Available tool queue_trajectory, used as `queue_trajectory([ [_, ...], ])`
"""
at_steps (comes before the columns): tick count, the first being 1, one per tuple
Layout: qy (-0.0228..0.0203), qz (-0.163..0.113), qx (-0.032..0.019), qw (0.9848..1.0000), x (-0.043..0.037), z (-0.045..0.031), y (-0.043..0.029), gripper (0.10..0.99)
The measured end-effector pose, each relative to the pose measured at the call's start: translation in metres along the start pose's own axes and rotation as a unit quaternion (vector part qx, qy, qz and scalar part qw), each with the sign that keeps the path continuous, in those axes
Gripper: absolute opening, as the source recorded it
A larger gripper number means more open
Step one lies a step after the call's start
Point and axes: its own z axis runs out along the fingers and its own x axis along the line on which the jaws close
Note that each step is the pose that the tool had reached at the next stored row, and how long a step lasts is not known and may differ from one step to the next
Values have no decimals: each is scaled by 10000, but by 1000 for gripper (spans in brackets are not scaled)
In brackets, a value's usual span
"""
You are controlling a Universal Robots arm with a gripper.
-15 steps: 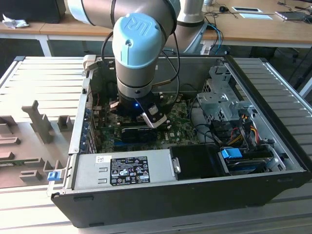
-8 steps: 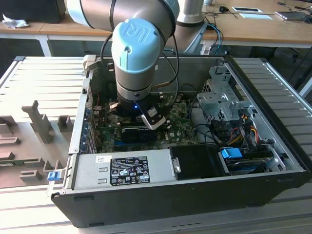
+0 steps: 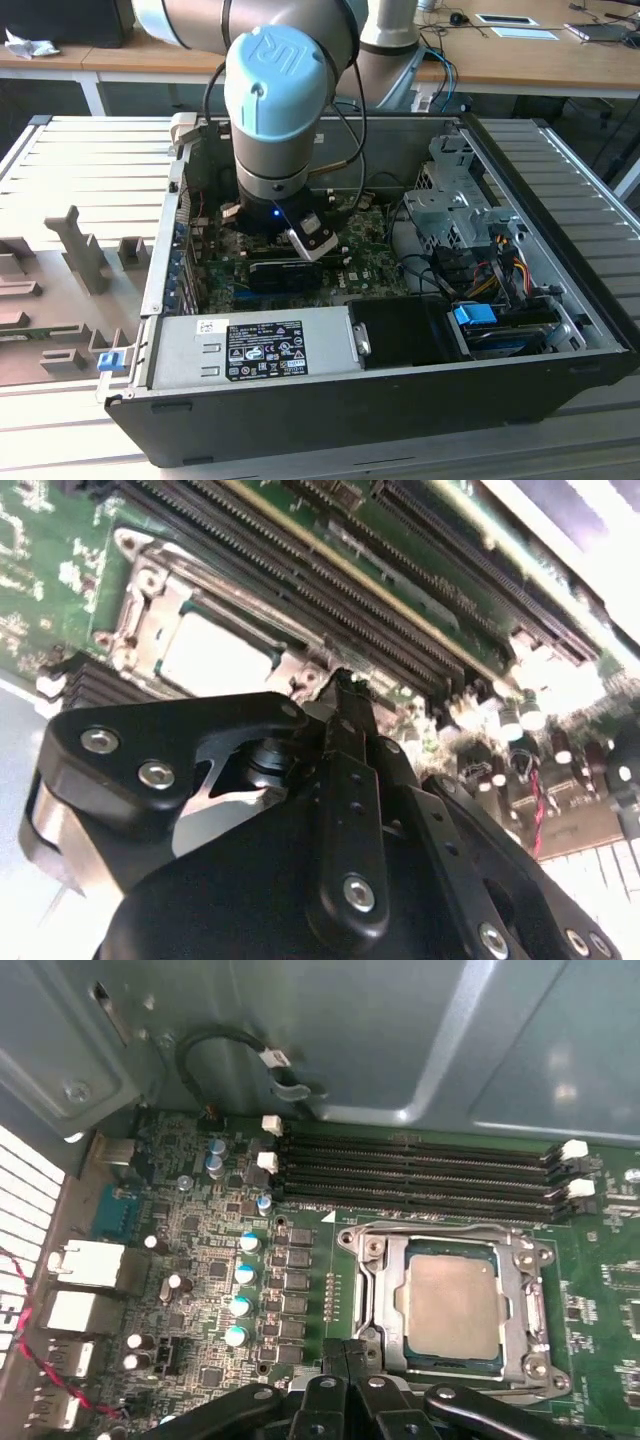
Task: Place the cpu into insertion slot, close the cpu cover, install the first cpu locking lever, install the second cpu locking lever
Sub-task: 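Install the second cpu locking lever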
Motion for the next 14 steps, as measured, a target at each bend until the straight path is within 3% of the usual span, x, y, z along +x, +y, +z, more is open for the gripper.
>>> queue_trajectory([
  [9, 0, 0, 0, 10000, -3, -209, 79, 106],
  [14, 1, 0, 0, 10000, -4, -227, 86, 106],
])
